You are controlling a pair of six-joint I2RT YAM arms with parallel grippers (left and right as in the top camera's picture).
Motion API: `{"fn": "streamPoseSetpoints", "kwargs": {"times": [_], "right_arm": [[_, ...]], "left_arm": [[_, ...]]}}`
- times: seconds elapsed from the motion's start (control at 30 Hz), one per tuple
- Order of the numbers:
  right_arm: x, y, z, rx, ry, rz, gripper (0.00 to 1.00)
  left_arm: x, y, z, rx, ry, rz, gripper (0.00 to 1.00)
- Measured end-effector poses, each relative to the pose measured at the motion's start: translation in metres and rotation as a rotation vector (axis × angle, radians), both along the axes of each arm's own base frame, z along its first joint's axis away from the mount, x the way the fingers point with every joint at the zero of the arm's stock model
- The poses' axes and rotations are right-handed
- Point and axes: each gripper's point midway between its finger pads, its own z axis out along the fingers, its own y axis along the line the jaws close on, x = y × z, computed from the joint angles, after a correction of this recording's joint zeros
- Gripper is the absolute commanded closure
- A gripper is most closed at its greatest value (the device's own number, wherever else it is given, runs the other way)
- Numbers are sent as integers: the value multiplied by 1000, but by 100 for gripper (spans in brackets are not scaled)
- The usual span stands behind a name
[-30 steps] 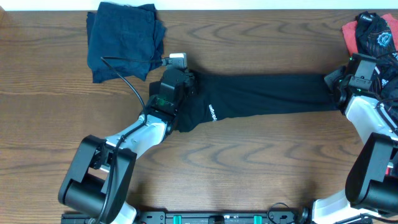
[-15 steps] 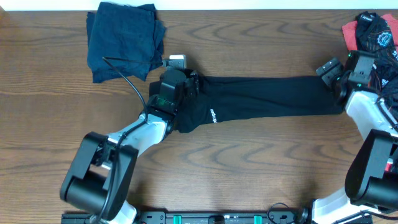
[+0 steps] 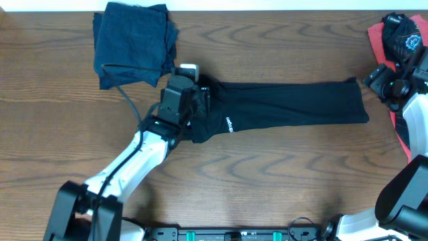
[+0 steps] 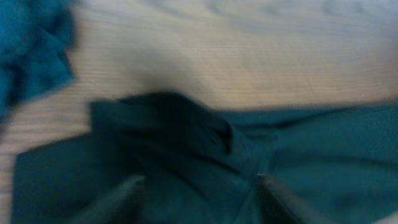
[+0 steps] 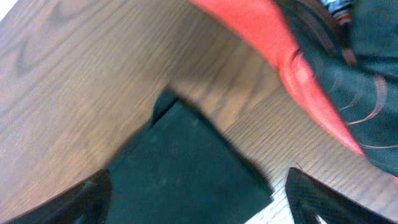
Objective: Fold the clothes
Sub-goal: 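Regrasp the strip's left end with the left gripper, holding both ends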
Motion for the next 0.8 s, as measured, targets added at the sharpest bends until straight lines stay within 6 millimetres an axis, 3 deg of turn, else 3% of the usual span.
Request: {"fn": "streamPoseSetpoints", "kwargs": {"times": [0.1, 0.37, 0.6, 0.8], "right_arm": [[2, 13, 0, 58, -15, 53, 33], [4, 60, -4, 149, 2, 191, 33], [5, 81, -6, 142, 17, 262, 31], [3, 82, -7, 136, 31, 263, 30]], "left_arm": [[-1, -16, -17, -38, 38, -70, 64], [7, -57, -51, -188, 61, -219, 72], [0, -63, -78, -229, 149, -222, 76], [10, -56, -79, -203, 117, -173, 76]]}}
